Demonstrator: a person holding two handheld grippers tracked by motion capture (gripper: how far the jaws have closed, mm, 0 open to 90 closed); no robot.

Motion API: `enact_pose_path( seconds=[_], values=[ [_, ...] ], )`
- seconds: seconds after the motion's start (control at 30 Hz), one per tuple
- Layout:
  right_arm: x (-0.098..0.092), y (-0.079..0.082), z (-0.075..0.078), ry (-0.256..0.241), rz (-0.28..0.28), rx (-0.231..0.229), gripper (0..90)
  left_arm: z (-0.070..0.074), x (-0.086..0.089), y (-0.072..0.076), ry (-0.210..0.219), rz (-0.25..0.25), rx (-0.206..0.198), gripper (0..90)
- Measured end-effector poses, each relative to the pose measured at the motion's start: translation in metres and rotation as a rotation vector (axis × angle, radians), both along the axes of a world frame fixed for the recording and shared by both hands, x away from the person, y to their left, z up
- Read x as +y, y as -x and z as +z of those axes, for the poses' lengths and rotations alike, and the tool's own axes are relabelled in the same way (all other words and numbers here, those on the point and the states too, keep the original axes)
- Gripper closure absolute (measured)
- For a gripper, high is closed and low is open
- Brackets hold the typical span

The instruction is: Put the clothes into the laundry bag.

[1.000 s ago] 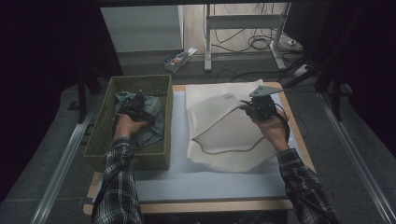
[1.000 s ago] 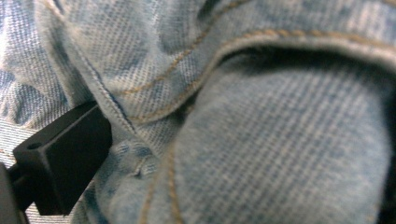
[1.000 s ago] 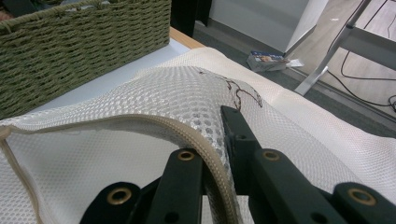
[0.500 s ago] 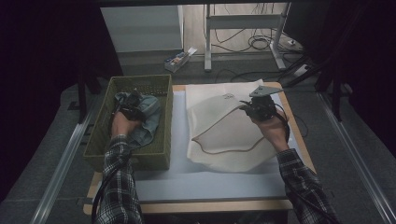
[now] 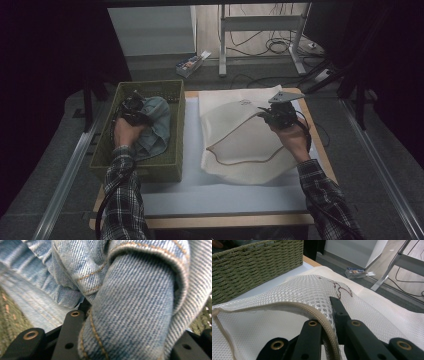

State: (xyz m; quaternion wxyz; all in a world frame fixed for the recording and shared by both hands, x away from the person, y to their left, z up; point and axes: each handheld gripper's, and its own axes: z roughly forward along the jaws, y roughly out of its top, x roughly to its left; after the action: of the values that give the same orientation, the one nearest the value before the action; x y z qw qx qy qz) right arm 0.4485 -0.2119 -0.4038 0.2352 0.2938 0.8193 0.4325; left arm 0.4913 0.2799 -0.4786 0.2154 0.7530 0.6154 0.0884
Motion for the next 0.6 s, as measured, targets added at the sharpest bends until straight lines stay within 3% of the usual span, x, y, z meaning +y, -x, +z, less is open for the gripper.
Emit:
enact_pose_path(
  seconds=[0.13, 0.4, 0.6],
  values=[
    [0.000, 0.000, 0.000, -0.002, -0.001, 0.000, 85.5, 0.008, 0.004, 0.006, -0.010, -0.012, -0.023, 61.2],
    [0.000, 0.000, 0.000, 0.001, -0.002, -0.003, 85.4, 0.025, 0.010, 0.016, 0.034, -0.011, -0.077, 60.5],
    [0.000, 0.000, 0.000, 0.001, -0.003, -0.004, 85.5, 0.036, 0.015, 0.025, 0.043, -0.004, -0.126, 60.5]
  ],
)
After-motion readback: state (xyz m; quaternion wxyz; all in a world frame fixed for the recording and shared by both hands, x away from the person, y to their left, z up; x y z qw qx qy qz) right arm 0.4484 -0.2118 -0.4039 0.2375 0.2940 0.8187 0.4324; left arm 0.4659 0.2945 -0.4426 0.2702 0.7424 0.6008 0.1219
